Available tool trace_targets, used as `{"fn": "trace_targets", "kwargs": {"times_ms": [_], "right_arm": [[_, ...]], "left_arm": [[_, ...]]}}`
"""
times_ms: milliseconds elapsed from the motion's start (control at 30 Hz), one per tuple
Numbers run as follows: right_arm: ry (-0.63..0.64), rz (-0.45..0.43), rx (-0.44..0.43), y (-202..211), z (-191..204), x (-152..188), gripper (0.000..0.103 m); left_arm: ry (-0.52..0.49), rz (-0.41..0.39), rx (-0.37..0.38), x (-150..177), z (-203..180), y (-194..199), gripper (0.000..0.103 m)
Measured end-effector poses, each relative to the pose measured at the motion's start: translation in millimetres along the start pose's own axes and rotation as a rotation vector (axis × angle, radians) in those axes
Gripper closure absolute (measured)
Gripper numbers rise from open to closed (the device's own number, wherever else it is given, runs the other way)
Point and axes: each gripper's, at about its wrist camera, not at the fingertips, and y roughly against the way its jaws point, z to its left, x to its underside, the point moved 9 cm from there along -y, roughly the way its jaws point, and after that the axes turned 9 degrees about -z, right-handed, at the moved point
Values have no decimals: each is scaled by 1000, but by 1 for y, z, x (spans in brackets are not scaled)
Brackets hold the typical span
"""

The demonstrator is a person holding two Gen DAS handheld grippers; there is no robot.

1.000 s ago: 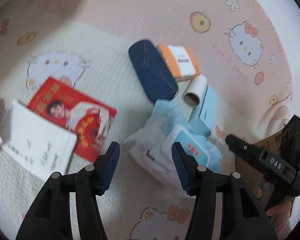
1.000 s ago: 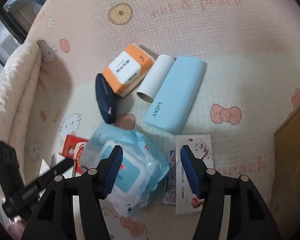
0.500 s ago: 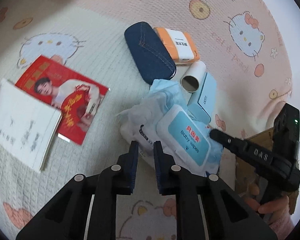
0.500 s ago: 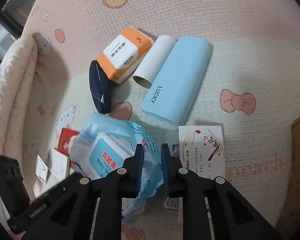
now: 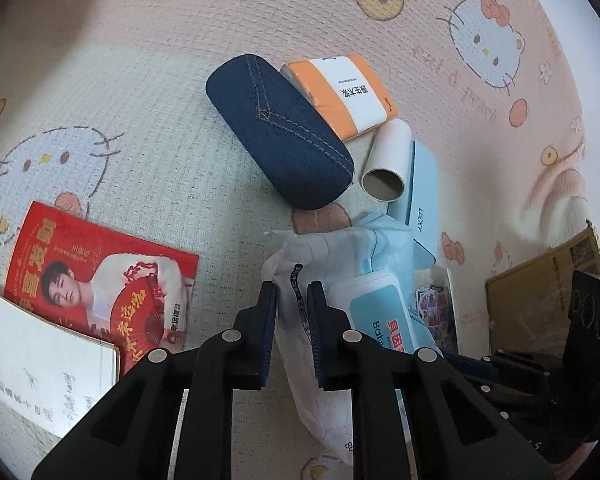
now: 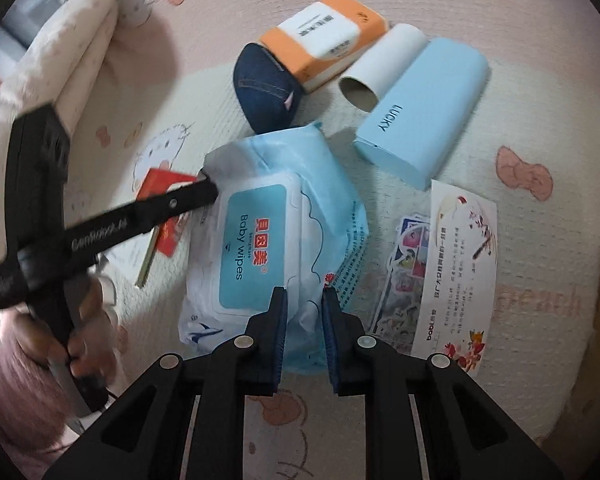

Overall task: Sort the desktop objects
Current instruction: 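Lower the wipes pack onto the mat and open the right gripper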

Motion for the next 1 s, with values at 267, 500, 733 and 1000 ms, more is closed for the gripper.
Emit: {"fn": "trace_targets", "kwargs": {"times_ms": [267,500,733,1000], "right_arm": [[-44,-53,76,3,-17,-15,58],[-105,-74,5,-9,-11,-26,48],[-207,-76,-33,-25,-18,-22,48],[-255,-100,-53,-14,-25,-22,89]], "left_arm": [[142,-3,60,20,6,20,44],[251,65,95,53,7,14,44],[231,41,154,55,-8,15,69],[200,26,163,39,-4,9,74]]}}
